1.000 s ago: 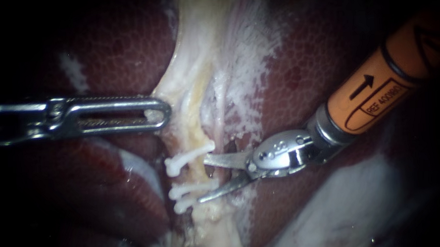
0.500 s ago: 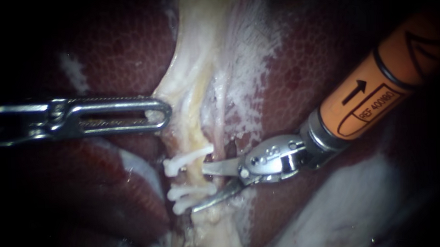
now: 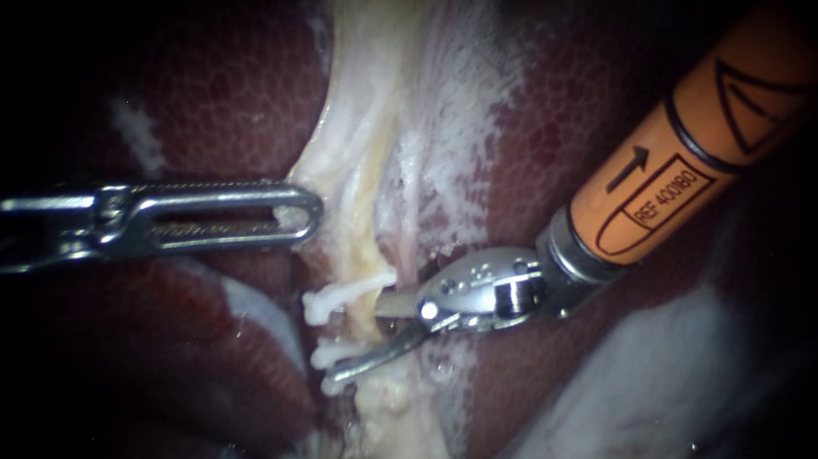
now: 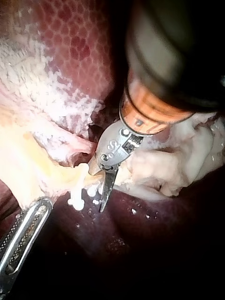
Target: Go to the cutting position left tube
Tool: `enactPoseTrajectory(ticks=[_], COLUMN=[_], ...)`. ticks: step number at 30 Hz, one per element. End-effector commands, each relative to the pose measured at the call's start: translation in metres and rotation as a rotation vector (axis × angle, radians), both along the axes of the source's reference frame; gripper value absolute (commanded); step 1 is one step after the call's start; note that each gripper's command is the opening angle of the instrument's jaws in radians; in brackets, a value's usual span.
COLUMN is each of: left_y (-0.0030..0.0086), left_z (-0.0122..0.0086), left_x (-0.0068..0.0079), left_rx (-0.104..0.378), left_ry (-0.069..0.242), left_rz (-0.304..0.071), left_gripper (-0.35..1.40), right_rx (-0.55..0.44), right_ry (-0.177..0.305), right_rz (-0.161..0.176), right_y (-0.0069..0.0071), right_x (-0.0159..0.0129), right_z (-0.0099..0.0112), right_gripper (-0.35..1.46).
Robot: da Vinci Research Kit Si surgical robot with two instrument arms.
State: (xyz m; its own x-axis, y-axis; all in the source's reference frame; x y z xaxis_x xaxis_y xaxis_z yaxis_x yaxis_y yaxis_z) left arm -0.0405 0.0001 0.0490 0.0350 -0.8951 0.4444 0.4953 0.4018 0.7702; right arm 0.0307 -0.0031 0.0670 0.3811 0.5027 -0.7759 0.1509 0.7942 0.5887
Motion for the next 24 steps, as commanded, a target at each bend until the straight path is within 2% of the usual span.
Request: enactPoseTrajectory(ticks=[1, 5, 10, 18, 24], left_y=[0.0, 0.0, 0.0, 0.0001, 0.0004], left_z=[0.0, 0.0, 0.0001, 0.0004, 0.0011], left_x=[0.0, -0.0001, -0.0001, -0.0001, 0.0003], left_rx=[0.0, 0.0, 0.0, 0.0, 0.0], left_ry=[0.0, -0.001, -0.001, -0.001, 0.0], left_rz=[0.0, 0.001, 0.001, 0.001, 0.001], left_gripper=[-0.35, -0.35, -0.35, -0.35, -0.35], right_rx=[0.005, 0.033, 0.049, 0.059, 0.062], right_ry=[-0.003, -0.013, -0.018, -0.017, -0.008], right_rz=[0.001, 0.008, 0.011, 0.007, -0.009], right_y=[0.0001, 0.0002, 0.0002, 0.0, -0.0004], right_x=[0.0, 0.0001, 0.0, -0.0003, -0.0009], right_z=[0.0, -0.0001, -0.0001, -0.0001, -0.0003], right_gripper=[1.07, 1.02, 0.87, 0.8, 0.8])
